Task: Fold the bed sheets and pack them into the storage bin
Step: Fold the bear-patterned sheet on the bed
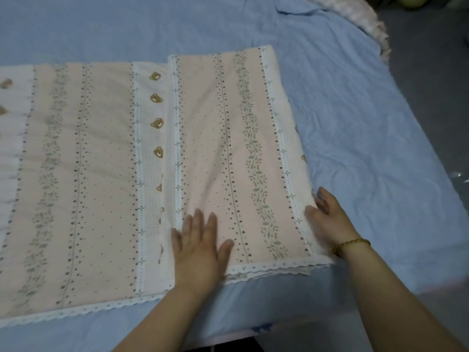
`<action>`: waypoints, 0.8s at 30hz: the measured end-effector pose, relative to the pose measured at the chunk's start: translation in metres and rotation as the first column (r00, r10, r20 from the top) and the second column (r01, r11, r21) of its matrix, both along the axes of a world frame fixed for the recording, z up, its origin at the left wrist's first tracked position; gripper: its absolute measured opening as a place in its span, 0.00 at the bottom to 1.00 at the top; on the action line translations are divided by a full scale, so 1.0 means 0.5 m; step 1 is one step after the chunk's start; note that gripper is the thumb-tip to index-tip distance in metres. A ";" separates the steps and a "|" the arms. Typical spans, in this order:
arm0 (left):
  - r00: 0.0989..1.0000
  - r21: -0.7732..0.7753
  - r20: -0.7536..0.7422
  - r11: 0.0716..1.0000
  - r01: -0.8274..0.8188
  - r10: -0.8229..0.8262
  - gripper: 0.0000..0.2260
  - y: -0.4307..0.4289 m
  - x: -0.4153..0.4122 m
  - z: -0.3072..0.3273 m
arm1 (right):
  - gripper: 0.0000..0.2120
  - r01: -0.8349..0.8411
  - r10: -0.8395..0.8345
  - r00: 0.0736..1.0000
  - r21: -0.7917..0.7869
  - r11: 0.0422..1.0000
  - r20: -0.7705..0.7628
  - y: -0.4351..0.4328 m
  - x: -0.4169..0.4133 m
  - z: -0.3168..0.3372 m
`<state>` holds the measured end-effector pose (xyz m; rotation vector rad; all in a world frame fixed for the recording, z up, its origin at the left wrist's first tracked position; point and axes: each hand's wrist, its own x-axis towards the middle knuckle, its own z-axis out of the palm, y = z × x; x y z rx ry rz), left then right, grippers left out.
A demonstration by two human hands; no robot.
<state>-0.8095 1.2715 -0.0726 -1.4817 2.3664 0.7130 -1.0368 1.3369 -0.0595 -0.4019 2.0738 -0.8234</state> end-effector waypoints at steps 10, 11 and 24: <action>0.993 0.064 -0.113 0.998 -0.028 0.035 0.49 0.068 -0.295 -0.018 | 0.25 0.347 -0.231 0.822 -0.135 0.928 0.521 -0.141 -0.168 0.035; 0.989 0.046 -0.125 0.996 -0.079 0.084 0.44 0.071 -0.323 -0.031 | 0.25 0.350 -0.220 0.810 -0.146 0.925 0.544 -0.158 -0.191 0.027; 0.968 0.038 -0.103 0.973 -0.226 0.229 0.24 0.077 -0.430 -0.087 | 0.18 0.138 0.033 0.778 -0.221 0.965 0.627 -0.411 -0.301 -0.025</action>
